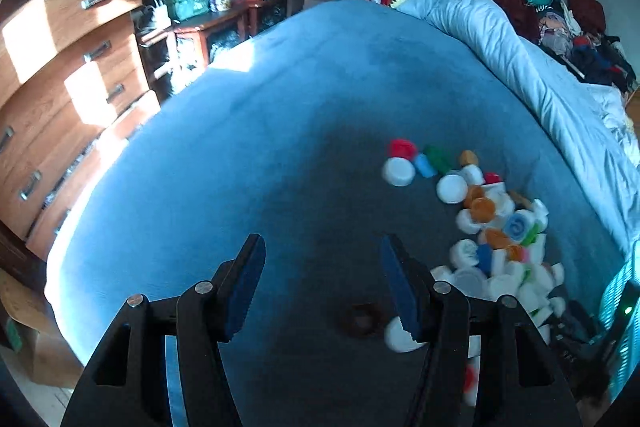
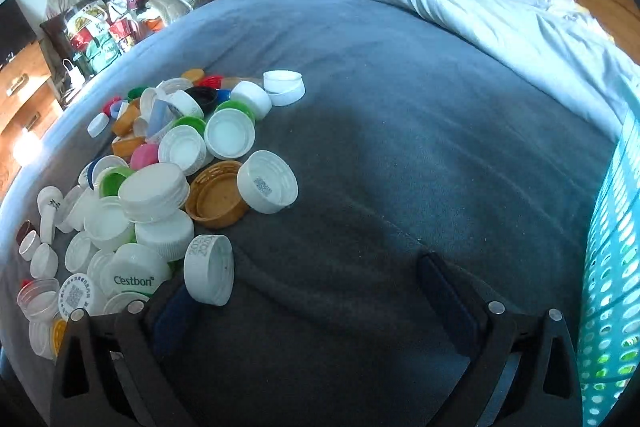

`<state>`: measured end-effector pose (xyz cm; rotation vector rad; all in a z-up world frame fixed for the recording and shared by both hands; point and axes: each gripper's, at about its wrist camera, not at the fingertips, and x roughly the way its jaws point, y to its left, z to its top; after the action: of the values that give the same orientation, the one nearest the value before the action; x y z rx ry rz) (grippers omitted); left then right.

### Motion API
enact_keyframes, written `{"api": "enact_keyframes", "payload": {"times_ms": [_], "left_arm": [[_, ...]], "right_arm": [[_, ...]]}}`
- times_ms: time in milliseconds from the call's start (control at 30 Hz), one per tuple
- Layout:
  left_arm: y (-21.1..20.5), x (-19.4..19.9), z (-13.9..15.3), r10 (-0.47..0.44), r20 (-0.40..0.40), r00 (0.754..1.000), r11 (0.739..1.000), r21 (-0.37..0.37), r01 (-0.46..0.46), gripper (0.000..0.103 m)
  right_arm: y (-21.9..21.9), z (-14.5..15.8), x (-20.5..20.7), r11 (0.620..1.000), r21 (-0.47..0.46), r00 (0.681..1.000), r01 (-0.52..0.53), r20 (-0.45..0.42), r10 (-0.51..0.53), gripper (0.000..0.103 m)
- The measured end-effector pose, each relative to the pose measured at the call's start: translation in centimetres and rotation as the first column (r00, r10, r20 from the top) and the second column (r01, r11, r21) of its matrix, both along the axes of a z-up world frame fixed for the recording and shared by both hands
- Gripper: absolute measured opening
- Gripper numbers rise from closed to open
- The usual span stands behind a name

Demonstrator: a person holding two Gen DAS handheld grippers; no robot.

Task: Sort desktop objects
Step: 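Return the left tool to the cap pile and grasp a dark brown cap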

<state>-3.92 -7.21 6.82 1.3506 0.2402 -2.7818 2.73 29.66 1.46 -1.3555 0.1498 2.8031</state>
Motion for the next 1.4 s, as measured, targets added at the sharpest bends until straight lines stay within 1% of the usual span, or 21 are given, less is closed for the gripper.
{"api": "enact_keyframes", "payload": {"times_ms": [100, 233, 333, 467, 633, 733, 833, 933, 1133, 1400], "left_arm": [[1.4, 0.0, 1.1, -0.011, -0.015, 1.0, 1.0, 0.016, 0.012, 0.054], [2.1, -0.2, 2.5, -0.024, -0.041, 0.999, 1.0, 0.011, 0.025, 0.054], [1.3, -0.6, 3.2, 0.005, -0.043, 0.999, 1.0, 0.028, -0.004, 0.054], [-0.2, -1.3, 4.0, 0.08, -0.025, 0.996, 0.994, 0.078, -0.078, 0.054], [-0.4, -1.2, 4.8, 0.112, -0.031, 0.993, 0.991, 0.075, -0.109, 0.054], [0.0, -0.8, 5.3, 0.098, -0.047, 0.994, 0.994, 0.061, -0.095, 0.054], [0.5, -0.8, 5.3, 0.09, -0.044, 0.995, 0.995, 0.048, -0.088, 0.054], [1.0, -1.1, 4.9, 0.092, -0.03, 0.995, 0.993, 0.072, -0.089, 0.054], [2.0, -1.1, 5.2, 0.056, -0.04, 0.998, 0.998, 0.044, -0.054, 0.054], [1.6, -1.2, 5.2, 0.076, -0.032, 0.997, 0.996, 0.053, -0.074, 0.054]], "right_arm": [[0.0, 0.2, -0.2, 1.0, 0.0, 1.0, 0.0, 0.002, 0.0, 0.103], [-0.1, 0.2, -0.2, 1.0, 0.0, 1.0, 0.0, 0.001, 0.0, 0.103], [-0.1, 0.2, -0.3, 1.0, 0.0, 1.0, 0.0, 0.001, 0.0, 0.103], [0.0, 0.2, -0.2, 1.0, 0.0, 1.0, 0.0, 0.001, 0.0, 0.103], [0.0, 0.2, -0.3, 1.0, 0.0, 1.0, 0.0, 0.001, 0.0, 0.103], [0.0, 0.2, -0.3, 1.0, 0.0, 1.0, 0.0, 0.001, 0.0, 0.103], [0.0, 0.2, -0.3, 1.0, 0.0, 1.0, 0.0, 0.001, 0.0, 0.103], [0.0, 0.2, -0.4, 1.0, 0.0, 1.0, 0.0, 0.001, 0.0, 0.103], [0.0, 0.2, -0.4, 1.0, 0.0, 1.0, -0.001, 0.001, 0.001, 0.103], [0.0, 0.2, -0.3, 1.0, 0.0, 1.0, -0.001, 0.001, 0.001, 0.103]]}}
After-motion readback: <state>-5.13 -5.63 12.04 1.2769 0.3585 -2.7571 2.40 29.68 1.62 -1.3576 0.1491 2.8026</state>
